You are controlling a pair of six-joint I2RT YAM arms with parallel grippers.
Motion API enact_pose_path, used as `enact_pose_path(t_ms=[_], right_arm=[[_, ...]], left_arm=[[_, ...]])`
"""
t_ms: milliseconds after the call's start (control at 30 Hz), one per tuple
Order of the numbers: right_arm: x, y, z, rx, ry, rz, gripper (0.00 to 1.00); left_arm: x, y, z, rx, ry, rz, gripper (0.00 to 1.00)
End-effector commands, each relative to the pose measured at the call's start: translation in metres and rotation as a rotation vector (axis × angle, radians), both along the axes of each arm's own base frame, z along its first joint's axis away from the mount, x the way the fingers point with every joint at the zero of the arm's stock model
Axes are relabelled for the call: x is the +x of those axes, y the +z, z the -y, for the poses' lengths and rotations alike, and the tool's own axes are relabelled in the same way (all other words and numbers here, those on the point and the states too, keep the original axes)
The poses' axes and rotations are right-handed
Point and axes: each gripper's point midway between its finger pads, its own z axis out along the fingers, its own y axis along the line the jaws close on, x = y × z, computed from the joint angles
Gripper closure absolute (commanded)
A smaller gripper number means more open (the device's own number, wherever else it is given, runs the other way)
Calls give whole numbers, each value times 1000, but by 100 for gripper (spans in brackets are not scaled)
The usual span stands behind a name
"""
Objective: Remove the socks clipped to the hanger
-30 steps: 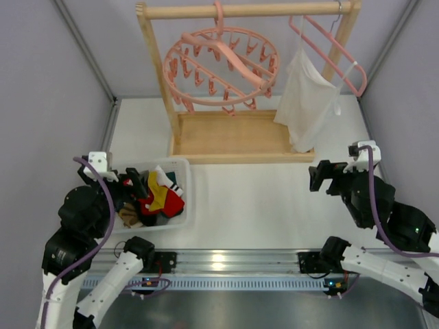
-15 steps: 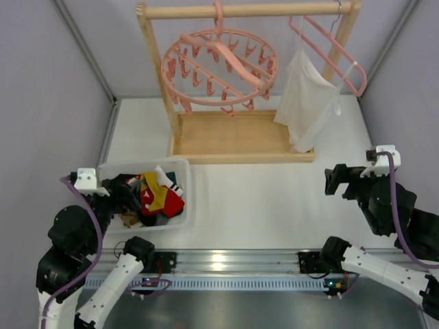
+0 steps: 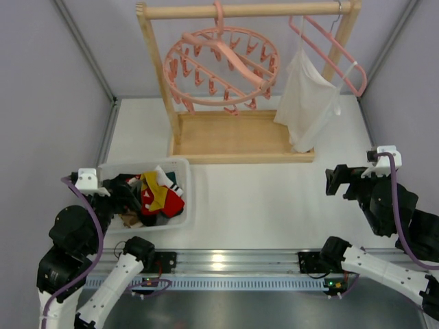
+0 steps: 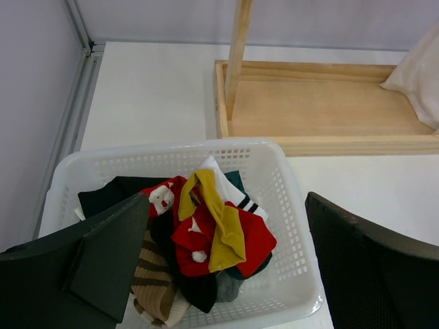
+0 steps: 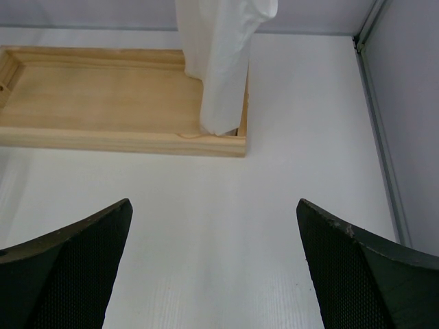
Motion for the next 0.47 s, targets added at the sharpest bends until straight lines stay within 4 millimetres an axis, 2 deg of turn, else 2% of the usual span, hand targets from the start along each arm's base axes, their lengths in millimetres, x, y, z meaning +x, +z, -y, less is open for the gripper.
enact_pose_path(t_ms=[0,433], right_arm=[[1,-1,3,0,-16,10,1],[4,-3,-3,8,-5,15,0]], left_arm=[[-1,-1,-3,10,6,4,1],[-3,-1,-3,12,2,10,1]])
